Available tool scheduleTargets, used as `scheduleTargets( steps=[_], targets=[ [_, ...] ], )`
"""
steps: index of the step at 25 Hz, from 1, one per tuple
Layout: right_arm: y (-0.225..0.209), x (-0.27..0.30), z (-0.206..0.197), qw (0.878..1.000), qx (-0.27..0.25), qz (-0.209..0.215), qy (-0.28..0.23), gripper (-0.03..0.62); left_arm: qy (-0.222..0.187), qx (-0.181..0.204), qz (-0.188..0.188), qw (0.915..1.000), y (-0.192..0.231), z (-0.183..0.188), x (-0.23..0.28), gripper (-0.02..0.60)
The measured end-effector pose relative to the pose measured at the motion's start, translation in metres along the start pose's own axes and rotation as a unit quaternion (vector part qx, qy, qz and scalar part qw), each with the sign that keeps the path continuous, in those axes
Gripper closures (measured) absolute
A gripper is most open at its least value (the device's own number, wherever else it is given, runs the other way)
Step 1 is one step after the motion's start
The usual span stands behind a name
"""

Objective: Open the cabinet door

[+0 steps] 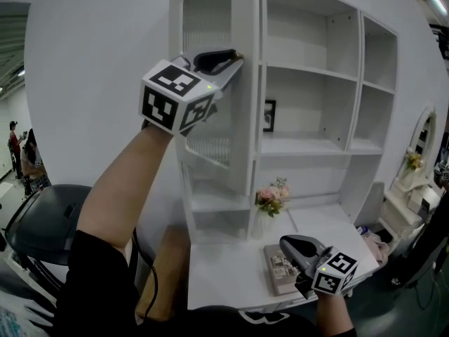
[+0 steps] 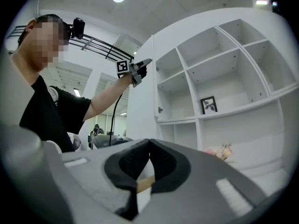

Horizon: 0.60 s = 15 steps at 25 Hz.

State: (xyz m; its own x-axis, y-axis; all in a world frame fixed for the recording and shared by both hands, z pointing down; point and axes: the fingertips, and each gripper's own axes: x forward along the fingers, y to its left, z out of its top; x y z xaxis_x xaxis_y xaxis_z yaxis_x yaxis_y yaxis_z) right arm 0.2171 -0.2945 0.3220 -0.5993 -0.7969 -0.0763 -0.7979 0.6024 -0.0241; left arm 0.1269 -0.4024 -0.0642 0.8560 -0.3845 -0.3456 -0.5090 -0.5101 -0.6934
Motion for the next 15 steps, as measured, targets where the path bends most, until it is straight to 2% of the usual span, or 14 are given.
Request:
scheduleTargets(
  steps=[10,15],
  targets=[
    [0.059,-0.010,0.000,0.999,-0.002,0.034,0.000,0.592,-0.002,-0.059,0.000,0.9983,0.020,0.019,-0.065,0.499],
    [0.091,-0.014,-0.002,0.999,-0.002,0.054,0.001,0.592,-0.017,-0.114,0.005,0.9933,0.036,0.020,-0.100,0.499]
  ],
)
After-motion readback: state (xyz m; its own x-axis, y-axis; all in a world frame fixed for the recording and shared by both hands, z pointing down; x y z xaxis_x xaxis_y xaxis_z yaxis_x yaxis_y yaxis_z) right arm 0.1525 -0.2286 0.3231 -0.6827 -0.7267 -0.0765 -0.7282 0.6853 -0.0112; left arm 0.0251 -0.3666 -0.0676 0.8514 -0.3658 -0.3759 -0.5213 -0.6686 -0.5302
